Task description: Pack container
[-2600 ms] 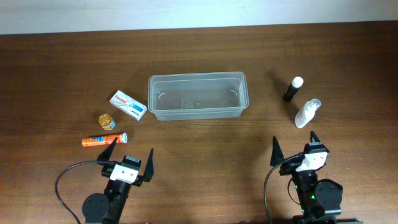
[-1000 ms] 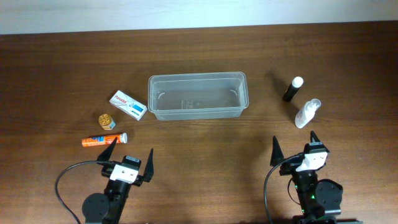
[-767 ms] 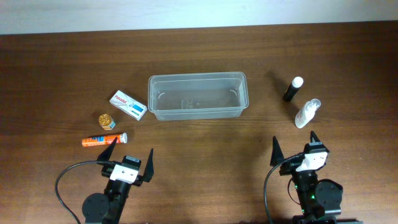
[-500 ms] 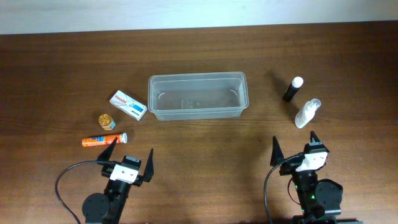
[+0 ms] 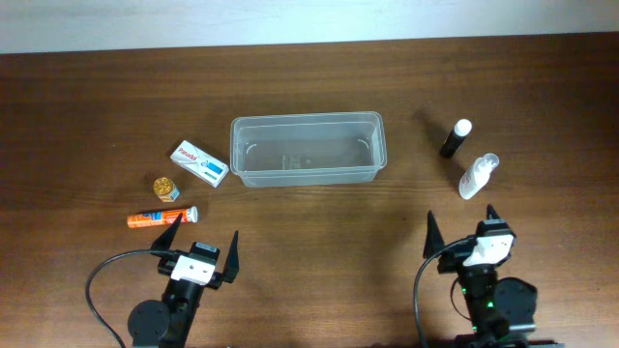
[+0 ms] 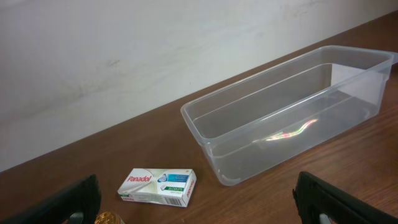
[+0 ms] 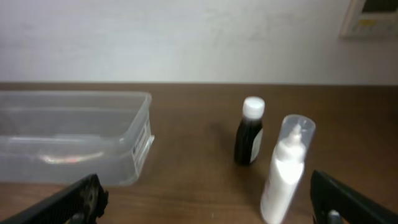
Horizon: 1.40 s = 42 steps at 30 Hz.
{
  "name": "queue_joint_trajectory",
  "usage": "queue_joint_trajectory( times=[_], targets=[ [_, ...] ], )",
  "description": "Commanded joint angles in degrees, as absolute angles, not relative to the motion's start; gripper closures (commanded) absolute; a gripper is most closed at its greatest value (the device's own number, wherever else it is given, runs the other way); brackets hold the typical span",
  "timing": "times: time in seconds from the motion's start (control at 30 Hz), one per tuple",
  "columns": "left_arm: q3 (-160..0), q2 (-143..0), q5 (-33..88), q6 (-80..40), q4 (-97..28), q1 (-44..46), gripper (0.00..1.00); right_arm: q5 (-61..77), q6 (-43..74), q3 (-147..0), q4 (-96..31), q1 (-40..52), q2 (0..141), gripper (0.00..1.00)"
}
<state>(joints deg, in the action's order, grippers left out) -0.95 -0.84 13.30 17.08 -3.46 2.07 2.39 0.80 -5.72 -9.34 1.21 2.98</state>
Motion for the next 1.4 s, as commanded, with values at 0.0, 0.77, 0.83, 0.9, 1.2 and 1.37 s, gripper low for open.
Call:
queue_joint_trajectory(
  times=[0.0, 0.77, 0.83, 0.9, 1.2, 1.37],
  targets=[
    [-0.5, -0.4, 13.1, 17.0, -3.5, 1.7, 0.00, 0.6, 0.4, -17.6, -12.7, 1.4, 10.2, 0.02],
    [-0.5, -0.4, 13.1, 17.0, -3.5, 1.7, 0.00, 5.8, 0.7, -89.1, -55.3, 1.4, 89.8, 0.01],
    [-0.5, -0.4, 13.1, 17.0, -3.5, 1.7, 0.00, 5.8, 2.5, -89.1, -53.9, 1.0, 93.1, 0.02],
    [-0.5, -0.4, 13.1, 17.0, -3.5, 1.7, 0.00, 5.8, 3.8, -89.1, -52.9, 0.6, 95.2, 0.01],
    [-0.5, -0.4, 13.1, 17.0, -3.5, 1.7, 0.00, 5.3, 13.5, -89.1, -51.2, -4.2, 98.2, 0.02],
    [-0.5, -0.4, 13.1, 17.0, -3.5, 1.7, 0.00, 5.3, 15.5, -89.1, -56.7, -7.7, 98.2, 0.04]
  ],
)
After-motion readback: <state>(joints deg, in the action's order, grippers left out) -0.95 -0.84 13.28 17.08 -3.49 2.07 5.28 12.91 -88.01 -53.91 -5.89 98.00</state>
